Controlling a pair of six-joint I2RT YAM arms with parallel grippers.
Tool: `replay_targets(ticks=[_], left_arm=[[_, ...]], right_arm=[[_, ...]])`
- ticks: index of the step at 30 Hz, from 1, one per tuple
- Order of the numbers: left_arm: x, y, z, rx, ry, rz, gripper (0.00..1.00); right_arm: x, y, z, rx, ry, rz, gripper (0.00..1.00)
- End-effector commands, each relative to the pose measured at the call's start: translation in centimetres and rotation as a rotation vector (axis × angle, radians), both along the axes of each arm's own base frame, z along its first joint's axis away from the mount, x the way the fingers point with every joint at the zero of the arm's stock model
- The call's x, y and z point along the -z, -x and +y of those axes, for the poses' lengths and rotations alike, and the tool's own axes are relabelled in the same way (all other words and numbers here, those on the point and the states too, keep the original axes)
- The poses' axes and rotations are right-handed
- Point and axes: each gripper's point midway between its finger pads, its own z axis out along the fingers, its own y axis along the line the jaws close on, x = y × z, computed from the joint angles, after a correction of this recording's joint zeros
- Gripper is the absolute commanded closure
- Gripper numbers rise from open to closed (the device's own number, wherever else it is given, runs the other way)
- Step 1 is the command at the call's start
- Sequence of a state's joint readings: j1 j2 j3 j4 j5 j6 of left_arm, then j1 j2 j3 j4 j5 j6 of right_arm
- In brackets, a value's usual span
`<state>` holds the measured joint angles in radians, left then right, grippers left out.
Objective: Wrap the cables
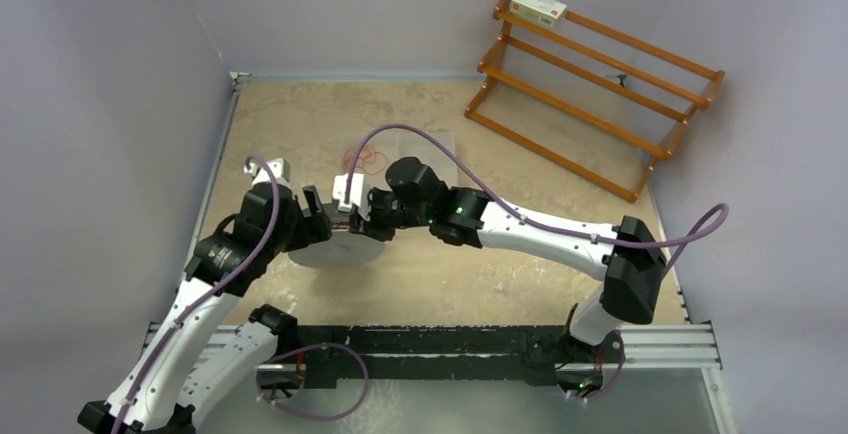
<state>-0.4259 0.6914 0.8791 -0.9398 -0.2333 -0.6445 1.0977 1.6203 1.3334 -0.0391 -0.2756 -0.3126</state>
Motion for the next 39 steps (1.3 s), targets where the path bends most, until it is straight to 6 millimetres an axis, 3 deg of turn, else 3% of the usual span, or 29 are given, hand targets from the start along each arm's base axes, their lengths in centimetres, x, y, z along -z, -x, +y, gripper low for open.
replay_targets(ticks=[1, 10, 14, 20, 27, 32, 39], left_arm=[[-0.5, -1.0, -1.5, 0.014, 0.075, -0.027, 0.2], [1.1, -0.9, -3.1, 0.059, 0.132, 0.027, 0.21], [0.6, -1.2, -3.3, 0.054, 0.143, 0.015, 0.21], [-2.9, -2.8, -2.4, 0.038, 0.082, -0.064, 0.21], [-6.7, -4.1, 0.8, -0.032, -0.102, -0.133, 0.2], [-8.4, -5.0, 1.6, 0.019, -0.221, -0.173, 0.13], [-6.4, -5.6, -1.7, 0.219, -0.25, -0.138, 0.12]], right_arm=[[-4.3, 0.2, -0.9, 0.028, -0.104, -0.04, 0.7], [-5.1, 0.3, -3.4, 0.098, -0.128, -0.052, 0.68], [-5.1, -0.2, -4.3, 0.153, -0.127, -0.06, 0.67], [-4.4, -2.1, -6.2, 0.261, -0.125, -0.04, 0.65], [-3.9, -2.3, -6.9, 0.28, -0.127, -0.034, 0.65], [-3.5, -2.4, -7.1, 0.277, -0.13, -0.026, 0.64], [-3.0, -2.6, -7.4, 0.274, -0.126, -0.012, 0.64]])
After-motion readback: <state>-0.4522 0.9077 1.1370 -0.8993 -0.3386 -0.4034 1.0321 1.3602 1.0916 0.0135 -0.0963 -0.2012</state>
